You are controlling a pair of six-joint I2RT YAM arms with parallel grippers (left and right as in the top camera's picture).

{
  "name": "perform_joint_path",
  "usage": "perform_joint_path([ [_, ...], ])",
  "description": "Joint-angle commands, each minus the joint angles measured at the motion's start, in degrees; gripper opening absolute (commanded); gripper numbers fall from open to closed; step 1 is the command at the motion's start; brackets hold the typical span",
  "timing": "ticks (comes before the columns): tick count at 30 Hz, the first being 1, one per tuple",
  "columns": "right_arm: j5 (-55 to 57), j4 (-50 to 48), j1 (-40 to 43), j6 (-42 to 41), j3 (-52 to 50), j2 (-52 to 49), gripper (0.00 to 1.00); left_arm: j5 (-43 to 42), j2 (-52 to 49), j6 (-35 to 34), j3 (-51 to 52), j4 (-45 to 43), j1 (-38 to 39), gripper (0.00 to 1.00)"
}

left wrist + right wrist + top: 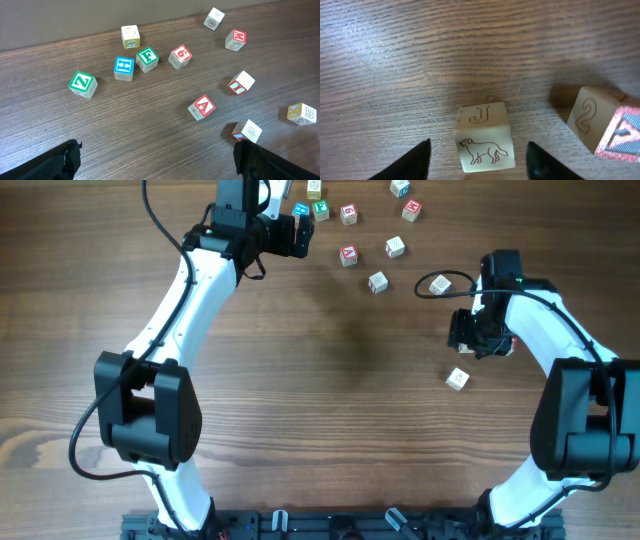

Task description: Form a circle

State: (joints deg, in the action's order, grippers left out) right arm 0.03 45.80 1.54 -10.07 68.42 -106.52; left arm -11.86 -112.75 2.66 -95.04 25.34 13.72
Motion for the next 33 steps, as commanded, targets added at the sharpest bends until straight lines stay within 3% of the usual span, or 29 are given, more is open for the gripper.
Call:
perform_joint_path([
  [1, -0.04, 0.17, -0.09, -4.26, -0.31, -1.03, 0.53, 0.15, -0.50, -0.15, 0.28, 0.02, -0.24, 1.00],
  [20, 2.64, 0.37, -0.09, -13.20, -0.31, -1.03, 0.36, 0.15, -0.50, -0.15, 0.28, 0.04, -0.24, 1.00],
  [33, 4.70, -1.31, -0.09, -22.80, -0.31, -1.03, 0.32, 0.15, -0.50, -0.15, 0.28, 0.02, -0.24, 1.00],
])
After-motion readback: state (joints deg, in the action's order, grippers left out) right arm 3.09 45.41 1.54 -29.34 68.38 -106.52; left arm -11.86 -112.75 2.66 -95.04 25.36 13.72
